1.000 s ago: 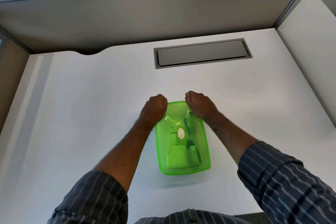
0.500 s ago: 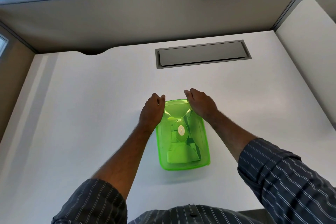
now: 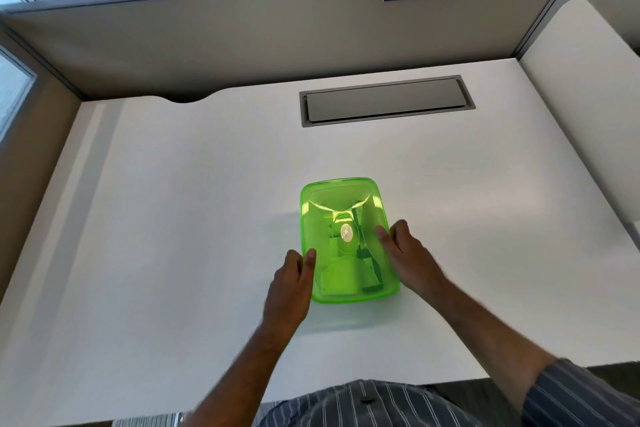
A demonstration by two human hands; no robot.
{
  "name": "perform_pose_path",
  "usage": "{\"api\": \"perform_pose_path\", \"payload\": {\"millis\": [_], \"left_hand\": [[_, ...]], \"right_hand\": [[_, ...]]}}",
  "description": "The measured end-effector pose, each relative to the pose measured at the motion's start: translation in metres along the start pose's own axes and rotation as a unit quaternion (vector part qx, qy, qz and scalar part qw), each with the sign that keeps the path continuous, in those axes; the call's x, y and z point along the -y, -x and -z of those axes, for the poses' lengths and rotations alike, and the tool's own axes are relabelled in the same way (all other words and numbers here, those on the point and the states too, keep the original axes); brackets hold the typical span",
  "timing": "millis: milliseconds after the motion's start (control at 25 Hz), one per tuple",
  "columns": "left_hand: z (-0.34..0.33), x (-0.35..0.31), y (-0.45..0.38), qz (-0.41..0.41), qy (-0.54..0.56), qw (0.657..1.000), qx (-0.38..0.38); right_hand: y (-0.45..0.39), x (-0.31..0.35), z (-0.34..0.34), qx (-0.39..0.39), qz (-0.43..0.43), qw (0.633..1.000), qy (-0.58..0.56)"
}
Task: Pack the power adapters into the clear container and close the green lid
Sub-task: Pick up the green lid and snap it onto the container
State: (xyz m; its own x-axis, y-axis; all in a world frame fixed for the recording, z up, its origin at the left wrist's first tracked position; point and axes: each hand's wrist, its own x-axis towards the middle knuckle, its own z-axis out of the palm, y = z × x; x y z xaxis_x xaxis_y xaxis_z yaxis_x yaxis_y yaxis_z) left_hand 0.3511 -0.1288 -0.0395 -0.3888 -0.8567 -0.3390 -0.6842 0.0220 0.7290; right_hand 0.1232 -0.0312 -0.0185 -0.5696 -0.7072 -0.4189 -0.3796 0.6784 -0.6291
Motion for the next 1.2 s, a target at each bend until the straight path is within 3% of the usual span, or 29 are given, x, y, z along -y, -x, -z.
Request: {"api": "perform_pose_path", "payload": {"millis": [320,440,640,720,880,1040,1120,1200], "left_hand": [[0.008,0.028,0.028,0.001,0.120,0.984,0.131],[0.006,0.029,0.028,0.017,0.155,0.978,0.138],[0.010,0.027,0.024,0.002,0.128,0.980,0.152],[0.016,0.025,0.018,-0.010,0.093,0.986,0.137],[0.020,0.009,-0.005,-0.024,0.088,0.995,0.038],[0.026,-0.024,-0.042,-0.112,-0.017,0.991,-0.067],[0.029,-0.047,-0.063,-0.168,-0.108,0.977,-0.077],[0.030,-0.070,-0.085,-0.196,-0.185,0.962,-0.040]], "right_hand": [[0.049,-0.045,-0.002,0.076,0.008,0.994,-0.075],[0.049,-0.048,-0.005,0.080,0.007,0.985,-0.155],[0.048,-0.049,-0.009,0.084,0.004,0.979,-0.183],[0.050,-0.049,-0.008,0.087,0.010,0.977,-0.193],[0.057,-0.047,-0.009,0.106,0.002,0.975,-0.193],[0.067,-0.042,-0.011,0.126,-0.038,0.961,-0.244],[0.073,-0.040,-0.013,0.135,-0.060,0.948,-0.283],[0.079,-0.038,-0.017,0.134,-0.071,0.937,-0.316]]}}
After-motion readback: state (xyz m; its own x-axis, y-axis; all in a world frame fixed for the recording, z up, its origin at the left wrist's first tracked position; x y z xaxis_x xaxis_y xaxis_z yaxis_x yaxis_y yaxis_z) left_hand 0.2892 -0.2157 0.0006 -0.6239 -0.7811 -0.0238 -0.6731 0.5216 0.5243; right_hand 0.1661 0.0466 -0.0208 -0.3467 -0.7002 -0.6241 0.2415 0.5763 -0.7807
